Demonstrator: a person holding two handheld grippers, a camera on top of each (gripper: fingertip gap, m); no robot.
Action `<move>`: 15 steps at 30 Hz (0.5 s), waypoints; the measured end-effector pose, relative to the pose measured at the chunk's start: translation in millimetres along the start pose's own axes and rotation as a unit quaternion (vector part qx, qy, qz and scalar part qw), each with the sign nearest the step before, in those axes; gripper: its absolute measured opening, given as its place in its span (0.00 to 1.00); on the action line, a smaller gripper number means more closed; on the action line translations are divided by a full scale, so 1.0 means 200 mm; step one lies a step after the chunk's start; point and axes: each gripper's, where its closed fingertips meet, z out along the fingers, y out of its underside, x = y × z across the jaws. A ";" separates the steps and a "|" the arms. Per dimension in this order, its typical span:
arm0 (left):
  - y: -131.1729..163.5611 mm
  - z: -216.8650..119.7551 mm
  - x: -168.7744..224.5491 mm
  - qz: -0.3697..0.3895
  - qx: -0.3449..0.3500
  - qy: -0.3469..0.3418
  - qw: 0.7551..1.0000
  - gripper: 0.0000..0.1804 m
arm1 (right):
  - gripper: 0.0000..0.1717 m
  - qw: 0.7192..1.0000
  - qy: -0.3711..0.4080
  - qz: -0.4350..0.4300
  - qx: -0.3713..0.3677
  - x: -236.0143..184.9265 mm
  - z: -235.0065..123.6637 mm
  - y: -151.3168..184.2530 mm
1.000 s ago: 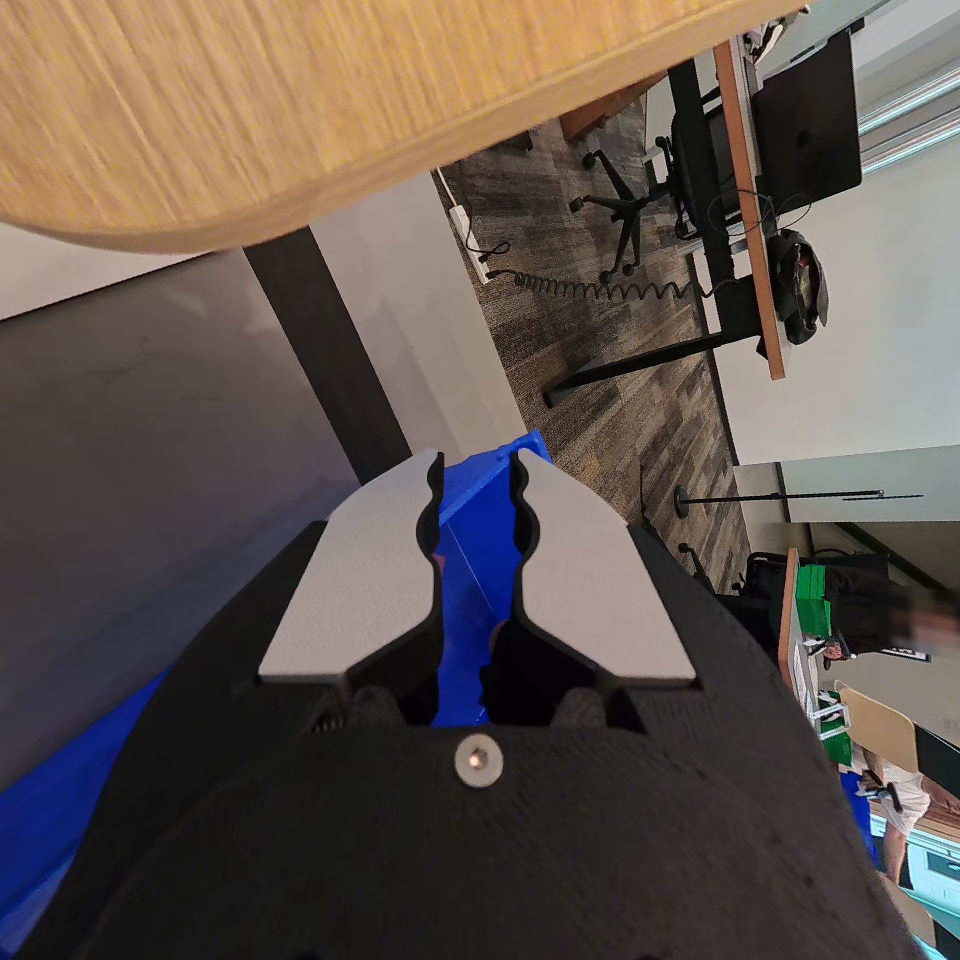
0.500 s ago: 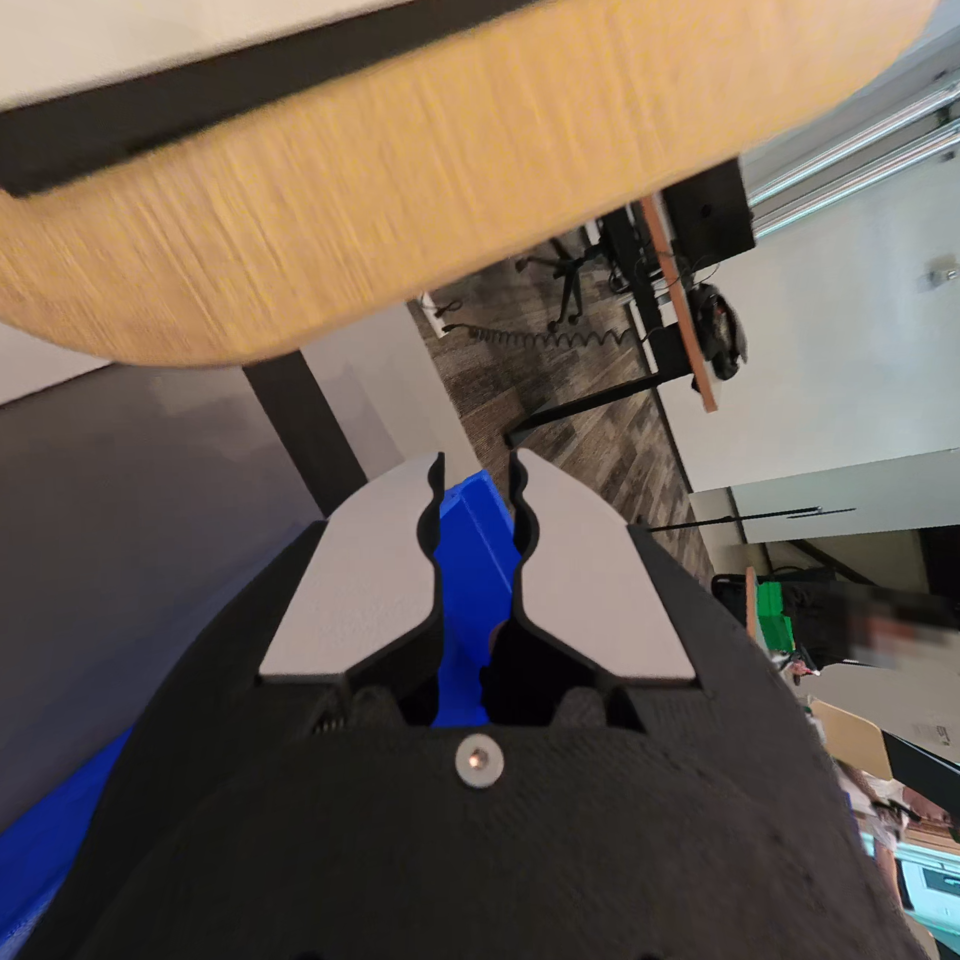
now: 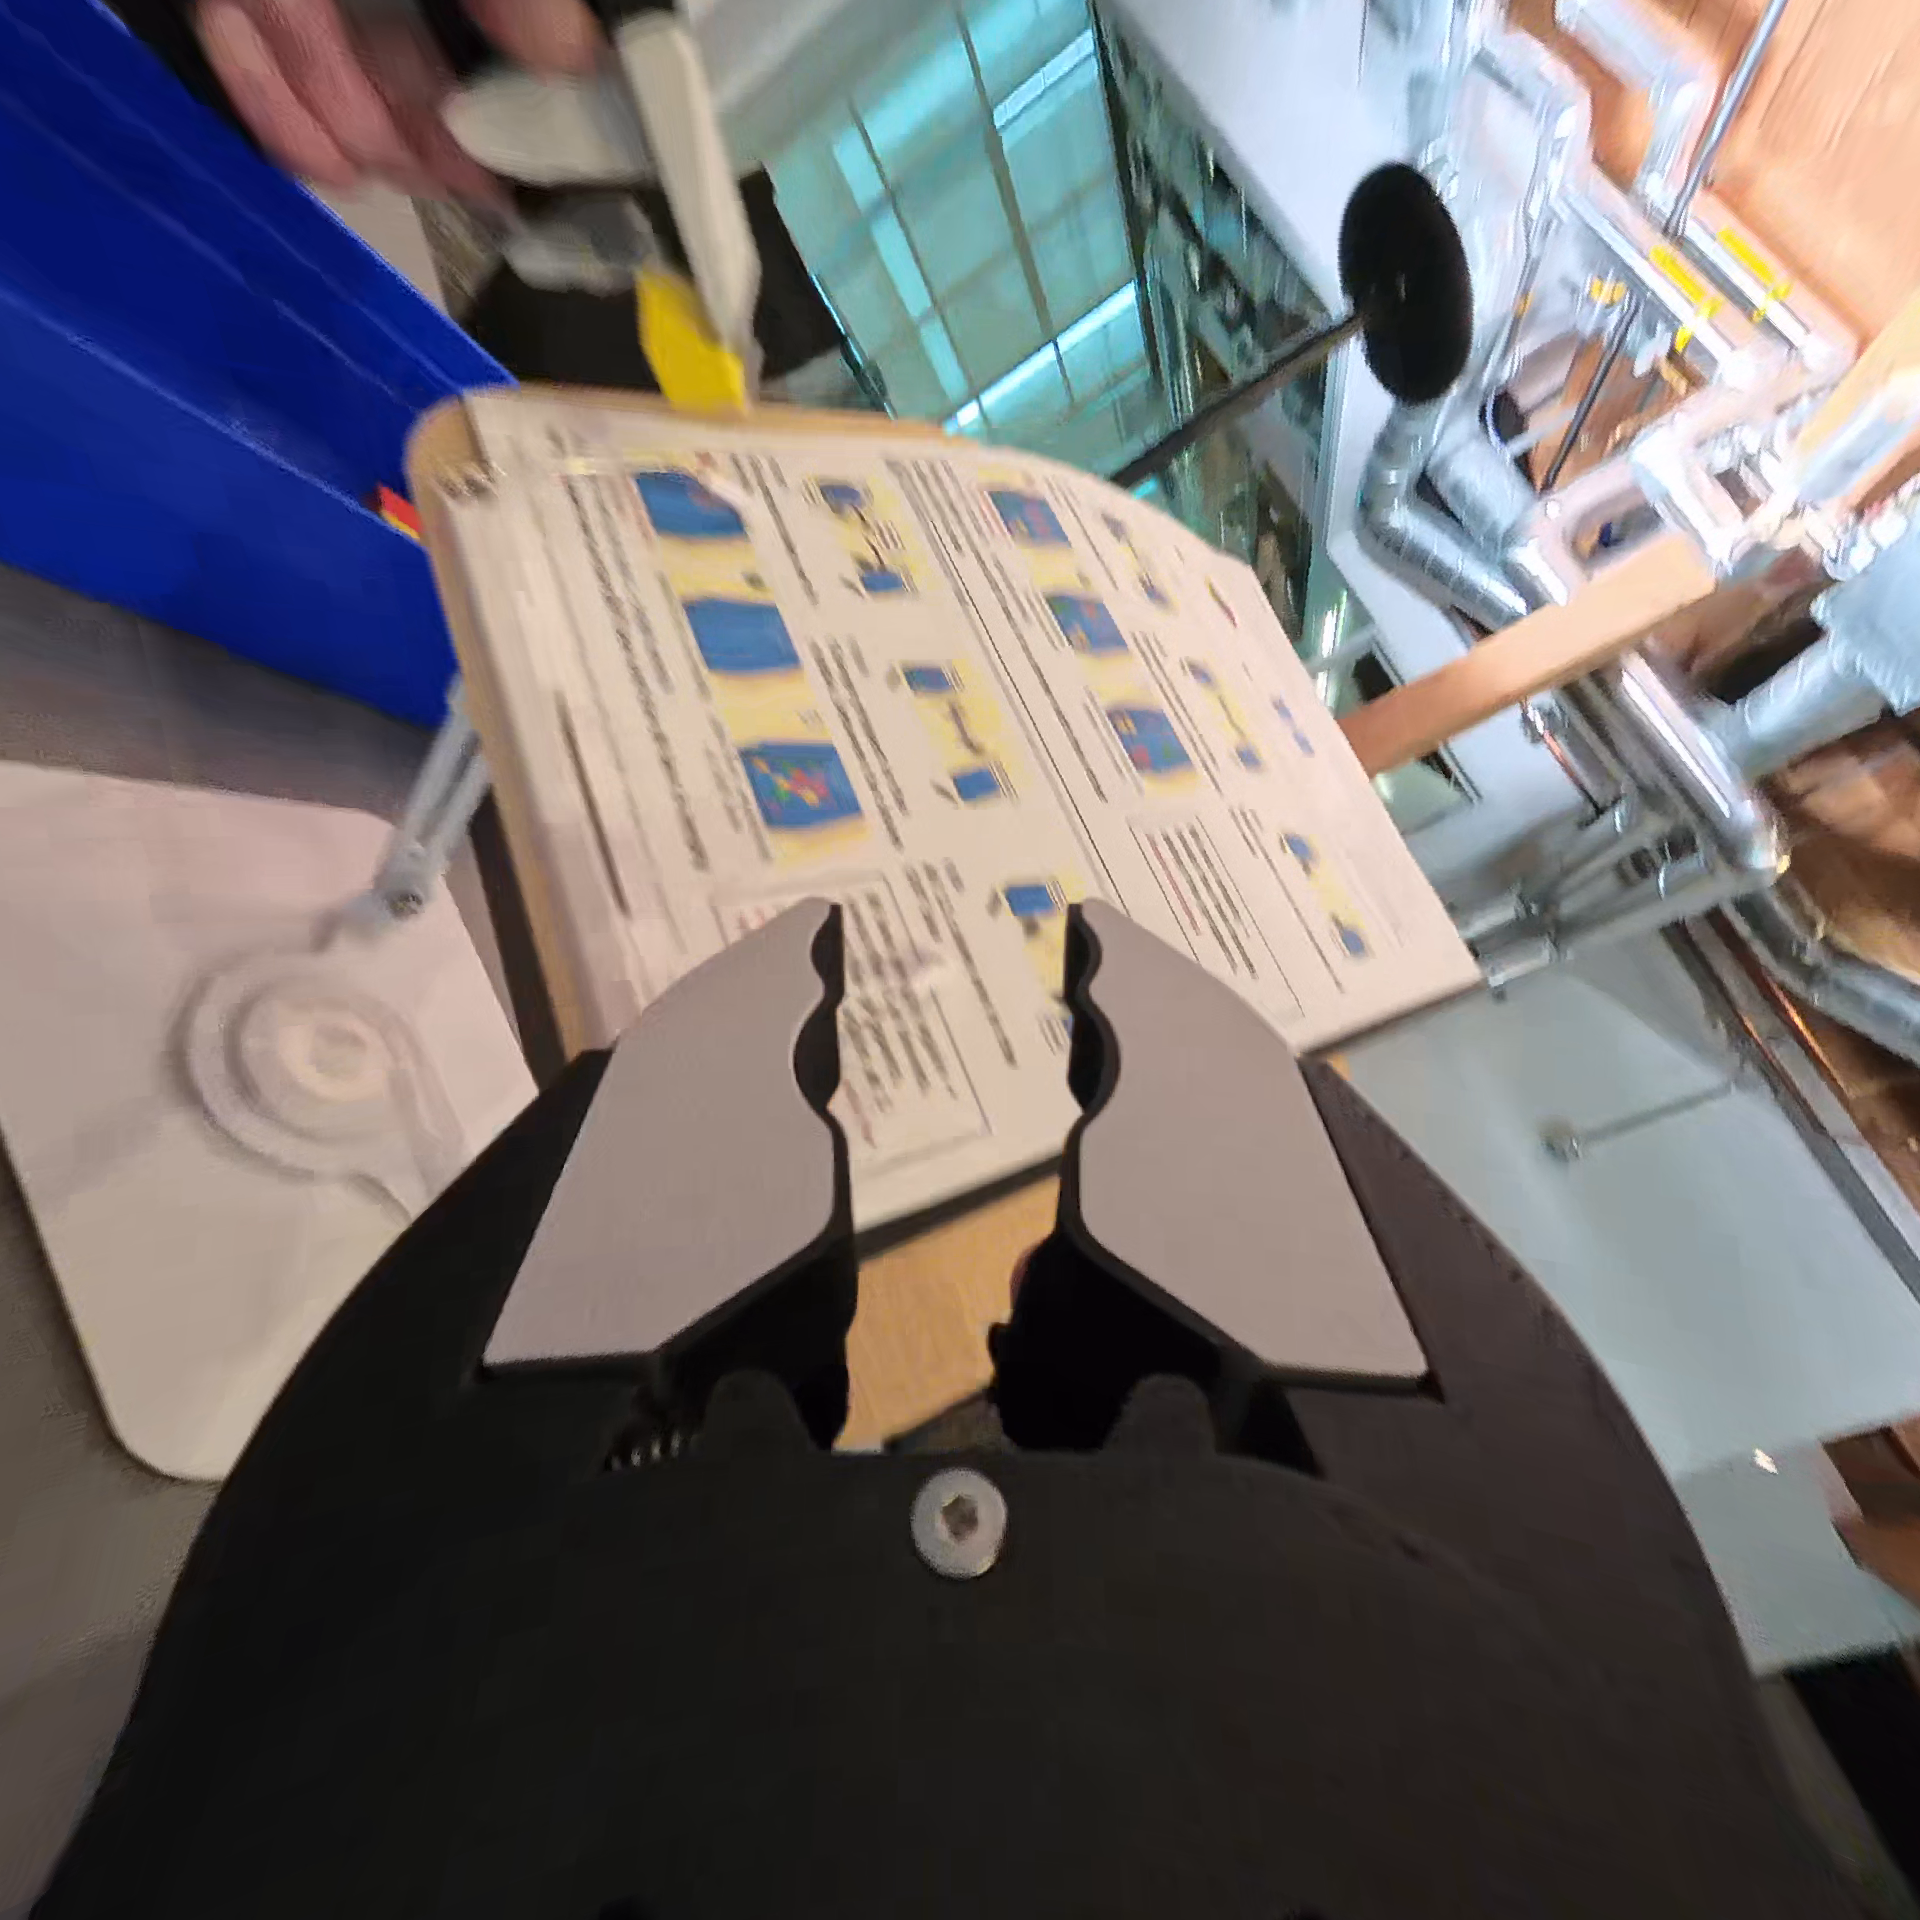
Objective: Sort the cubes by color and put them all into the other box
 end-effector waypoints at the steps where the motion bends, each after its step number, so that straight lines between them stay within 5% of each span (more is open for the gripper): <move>1: 0.01 0.09 0.08 -0.002 -0.001 0.038 0.999 0.13 | 0.25 1.000 -0.001 -0.009 0.012 -0.04 0.01 -0.05; 6: 0.07 0.37 0.36 -0.030 0.007 0.163 0.986 0.13 | 0.27 0.998 -0.009 -0.013 0.055 -0.19 0.04 -0.17; 15: 0.15 0.52 0.48 -0.064 -0.003 0.224 0.973 0.13 | 0.25 0.997 -0.019 -0.014 0.069 -0.26 0.06 -0.20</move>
